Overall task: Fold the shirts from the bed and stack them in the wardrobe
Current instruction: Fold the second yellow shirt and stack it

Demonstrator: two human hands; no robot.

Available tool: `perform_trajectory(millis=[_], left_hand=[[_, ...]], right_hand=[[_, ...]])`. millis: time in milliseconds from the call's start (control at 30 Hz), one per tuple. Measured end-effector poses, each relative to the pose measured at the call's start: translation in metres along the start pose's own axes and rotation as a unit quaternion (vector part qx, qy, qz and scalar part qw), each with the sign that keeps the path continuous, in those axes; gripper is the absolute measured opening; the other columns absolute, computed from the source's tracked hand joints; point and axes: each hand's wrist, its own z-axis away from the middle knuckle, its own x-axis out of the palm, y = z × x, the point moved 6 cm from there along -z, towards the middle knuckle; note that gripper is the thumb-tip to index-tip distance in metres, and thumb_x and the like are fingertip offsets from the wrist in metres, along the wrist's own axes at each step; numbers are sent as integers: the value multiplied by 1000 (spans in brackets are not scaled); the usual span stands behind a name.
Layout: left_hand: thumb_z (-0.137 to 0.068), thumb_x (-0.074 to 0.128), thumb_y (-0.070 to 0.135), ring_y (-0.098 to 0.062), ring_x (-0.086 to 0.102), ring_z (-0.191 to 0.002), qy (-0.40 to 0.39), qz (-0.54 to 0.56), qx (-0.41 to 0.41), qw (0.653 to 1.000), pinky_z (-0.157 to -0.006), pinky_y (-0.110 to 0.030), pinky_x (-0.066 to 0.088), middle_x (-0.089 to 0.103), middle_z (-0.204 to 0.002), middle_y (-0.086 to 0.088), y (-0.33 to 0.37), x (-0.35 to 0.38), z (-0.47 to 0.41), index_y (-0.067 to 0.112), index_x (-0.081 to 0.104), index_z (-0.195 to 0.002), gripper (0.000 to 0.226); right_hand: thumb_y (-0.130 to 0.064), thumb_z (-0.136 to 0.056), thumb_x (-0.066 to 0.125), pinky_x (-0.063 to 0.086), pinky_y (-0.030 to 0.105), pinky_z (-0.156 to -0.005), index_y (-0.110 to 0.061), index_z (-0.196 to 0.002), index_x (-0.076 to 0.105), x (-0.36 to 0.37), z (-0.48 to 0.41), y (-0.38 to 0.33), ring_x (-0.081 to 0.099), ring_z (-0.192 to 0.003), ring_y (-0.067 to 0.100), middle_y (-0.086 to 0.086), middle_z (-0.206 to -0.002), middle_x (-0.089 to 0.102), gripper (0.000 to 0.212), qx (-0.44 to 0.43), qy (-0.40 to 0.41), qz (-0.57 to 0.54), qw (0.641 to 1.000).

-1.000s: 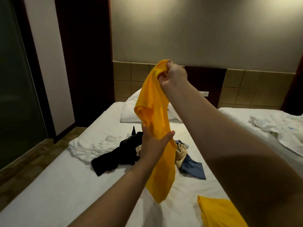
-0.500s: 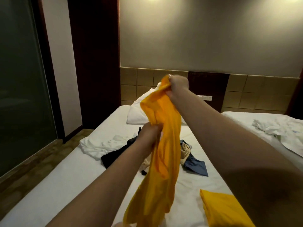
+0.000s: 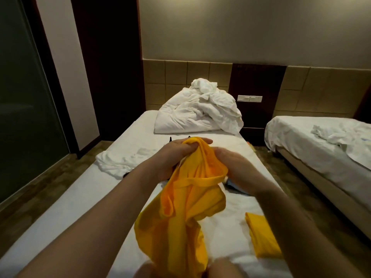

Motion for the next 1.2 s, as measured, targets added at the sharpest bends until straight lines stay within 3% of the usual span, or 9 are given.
perform_trajectory(millis=[133, 333, 467, 600, 667, 767, 933, 1067, 1200], left_hand=[[-99, 39, 23, -13, 70, -70, -33, 11, 8, 999, -61, -26, 56, 72, -78, 2, -5, 6, -8, 23, 69, -94, 30], [-97, 46, 29, -10, 68, -72, -15, -61, -6, 998, -55, -19, 53, 70, -81, 11, -6, 4, -17, 33, 63, -90, 19], [-98, 46, 24, -12, 59, -83, 44, -100, -13, 994, -63, -21, 51, 60, -93, 8, -11, -19, -24, 35, 55, -92, 15], [-95, 43, 3, -17, 55, -90, 69, -302, -11, 951, -72, -25, 45, 59, -97, 2, -28, -38, -32, 26, 60, -105, 30], [-95, 46, 5, -17, 54, -80, 111, -371, -14, 922, -64, -20, 43, 58, -83, 1, -43, -51, -32, 19, 65, -90, 25], [-87, 43, -6, -26, 53, -69, 169, -331, -71, 926, -65, -30, 45, 52, -69, -13, -71, -75, -26, 12, 54, -67, 28], [-90, 44, 8, -30, 56, -69, 210, -258, -13, 943, -64, -33, 50, 59, -79, -21, -53, -85, -25, 3, 62, -83, 20], [-64, 36, 26, -27, 47, -66, 218, -325, 38, 919, -64, -35, 41, 47, -61, -11, -21, -92, -23, 10, 51, -61, 22], [-78, 38, 22, -21, 38, -63, 203, -344, 31, 916, -64, -32, 32, 39, -59, -7, -11, -93, -25, 12, 42, -56, 24]], right_hand=[[-57, -77, 39, 53, 23, -65, -38, -102, 53, 14, 17, 41, 63, -91, 12, -8, -104, 62, 34, 51, 21, -77, 996], [-44, -81, 51, 55, 41, -77, -28, -94, 57, -8, 6, 40, 62, -92, 26, 0, -100, 63, 22, 26, 45, -76, 996], [-32, -81, 66, 51, 34, -74, -22, -84, 60, -48, -11, 5, 59, -80, 16, 2, -84, 62, 12, -78, 91, 61, 991], [-30, -84, 67, 43, 34, -74, -18, -84, 61, -63, -32, -33, 53, -79, 15, -2, -80, 57, 13, -174, 133, 287, 933], [-30, -86, 64, 42, 33, -75, -14, -90, 58, -72, -32, -53, 52, -82, 19, 1, -84, 56, 17, -215, 214, 325, 896], [-27, -90, 59, 37, 28, -75, -18, -92, 53, -91, -29, -70, 50, -87, 19, 3, -92, 53, 11, -215, 293, 234, 902], [-28, -97, 46, 40, 30, -70, -17, -96, 49, -88, -45, -29, 49, -81, 17, 4, -91, 52, 11, -98, 203, 287, 931], [-25, -94, 49, 43, 37, -77, -20, -82, 53, -100, -45, 0, 51, -87, 26, 6, -86, 51, 14, -4, 174, 165, 971], [-17, -93, 51, 43, 28, -66, -18, -76, 54, -88, -39, 11, 50, -77, 21, 5, -80, 50, 17, 43, 82, 150, 984]])
